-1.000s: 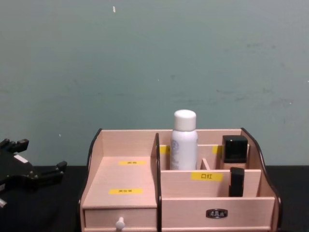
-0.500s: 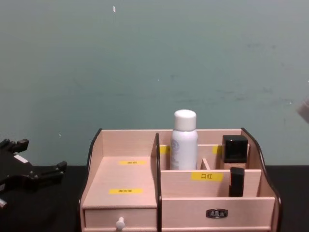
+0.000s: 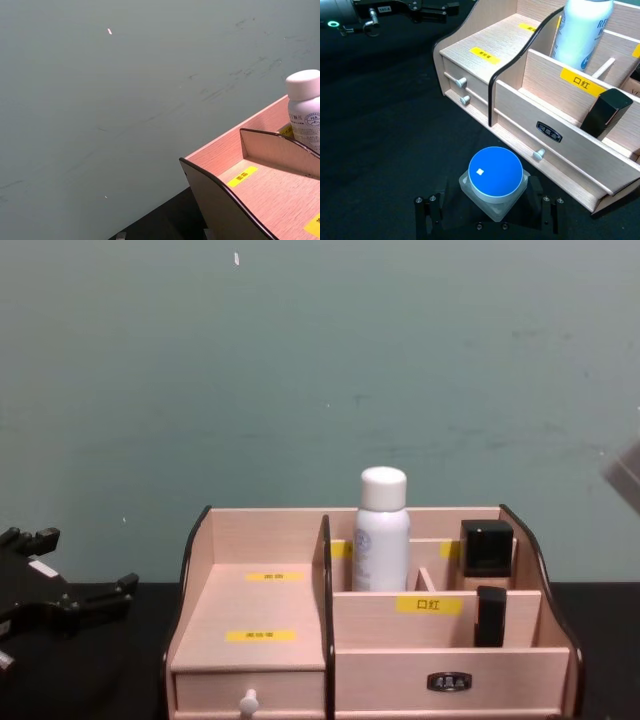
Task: Pick up the facial cleanser and watermelon frost from the table and place them into the tiered storage box.
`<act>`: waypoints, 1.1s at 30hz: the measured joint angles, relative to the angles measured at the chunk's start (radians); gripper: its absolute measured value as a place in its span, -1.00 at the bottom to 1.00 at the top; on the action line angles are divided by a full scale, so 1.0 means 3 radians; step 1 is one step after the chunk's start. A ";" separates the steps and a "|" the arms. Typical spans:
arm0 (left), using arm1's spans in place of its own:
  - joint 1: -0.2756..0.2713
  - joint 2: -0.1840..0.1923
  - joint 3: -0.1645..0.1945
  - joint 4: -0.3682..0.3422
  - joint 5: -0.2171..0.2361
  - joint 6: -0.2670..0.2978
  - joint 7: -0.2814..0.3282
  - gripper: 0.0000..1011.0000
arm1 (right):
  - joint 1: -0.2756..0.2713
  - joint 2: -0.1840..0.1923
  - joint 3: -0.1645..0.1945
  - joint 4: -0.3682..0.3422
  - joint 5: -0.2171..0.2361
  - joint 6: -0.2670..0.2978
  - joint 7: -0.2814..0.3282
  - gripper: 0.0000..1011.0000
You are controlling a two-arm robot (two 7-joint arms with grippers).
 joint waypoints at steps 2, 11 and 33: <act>0.0000 0.0000 0.0000 0.0000 0.0000 0.0000 0.0000 0.98 | 0.0015 -0.0016 -0.0004 0.0033 -0.0017 -0.0002 0.0010 0.98; 0.0000 0.0000 0.0000 0.0000 0.0000 0.0000 0.0000 0.98 | 0.0088 -0.0086 -0.0028 0.0148 -0.0068 -0.0016 0.0062 0.98; 0.0000 0.0000 0.0000 0.0000 0.0000 0.0000 0.0000 0.98 | 0.0200 -0.0182 -0.0077 0.0320 -0.0114 -0.0049 0.0149 0.98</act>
